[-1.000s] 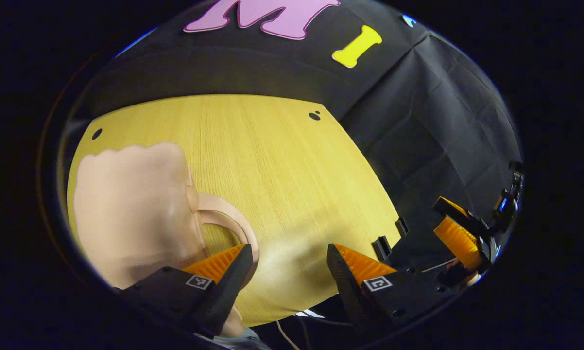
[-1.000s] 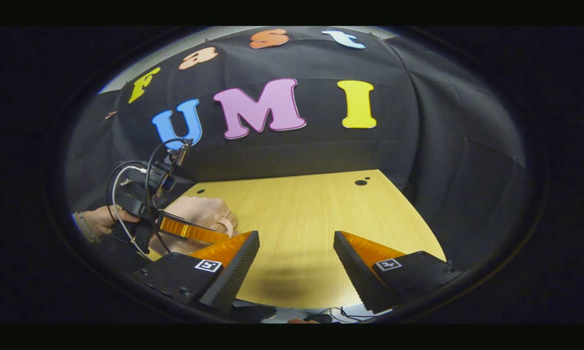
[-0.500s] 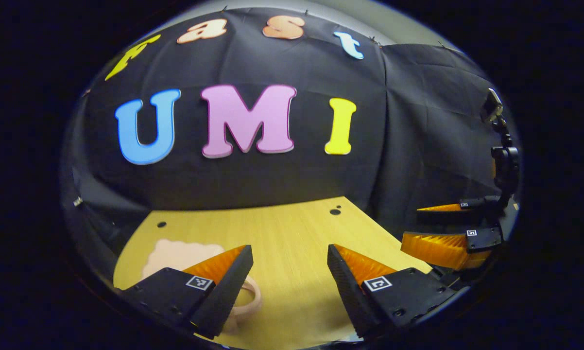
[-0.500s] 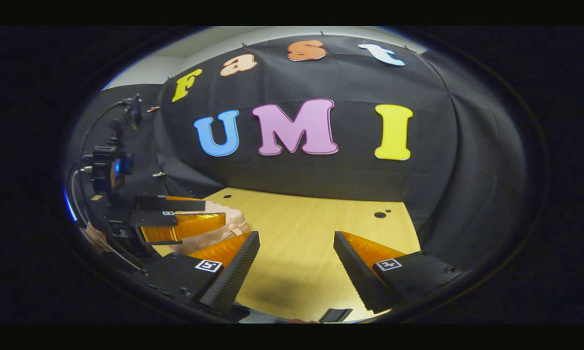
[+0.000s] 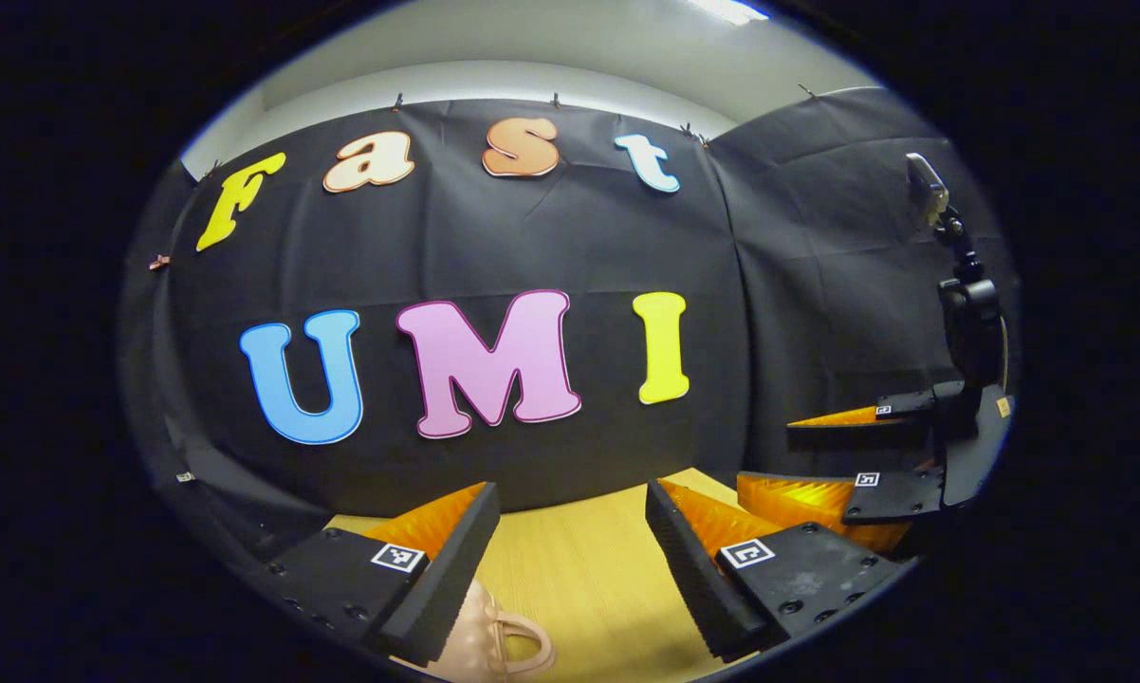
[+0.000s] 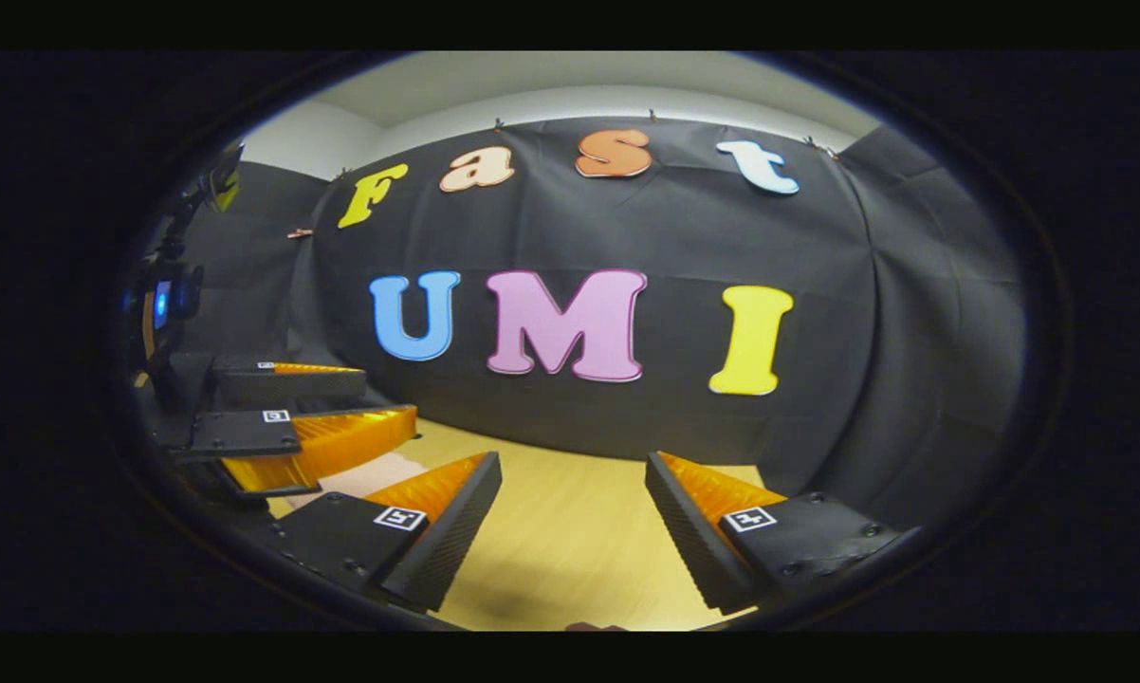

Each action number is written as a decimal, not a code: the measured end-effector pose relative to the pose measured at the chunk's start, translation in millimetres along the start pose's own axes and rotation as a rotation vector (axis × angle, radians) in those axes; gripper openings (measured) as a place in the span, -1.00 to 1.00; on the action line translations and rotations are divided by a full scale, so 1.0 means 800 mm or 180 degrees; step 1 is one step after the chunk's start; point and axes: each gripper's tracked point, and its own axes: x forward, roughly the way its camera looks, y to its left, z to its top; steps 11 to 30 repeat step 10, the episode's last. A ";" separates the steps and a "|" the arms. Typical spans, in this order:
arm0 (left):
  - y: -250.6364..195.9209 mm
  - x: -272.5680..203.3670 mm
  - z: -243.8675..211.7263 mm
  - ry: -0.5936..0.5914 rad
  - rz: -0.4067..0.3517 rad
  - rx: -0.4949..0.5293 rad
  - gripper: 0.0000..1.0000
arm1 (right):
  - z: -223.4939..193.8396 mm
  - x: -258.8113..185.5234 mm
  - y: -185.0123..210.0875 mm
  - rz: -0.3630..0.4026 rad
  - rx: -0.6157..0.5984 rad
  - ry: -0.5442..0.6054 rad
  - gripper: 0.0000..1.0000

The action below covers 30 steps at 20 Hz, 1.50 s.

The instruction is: First open the suitcase, pack the skin care products into it, and then close the suitcase.

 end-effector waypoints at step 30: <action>0.051 0.003 0.011 -0.0011 0.0136 -0.0058 0.95 | 0.014 0.002 0.012 -0.0221 0.0026 -0.0031 0.94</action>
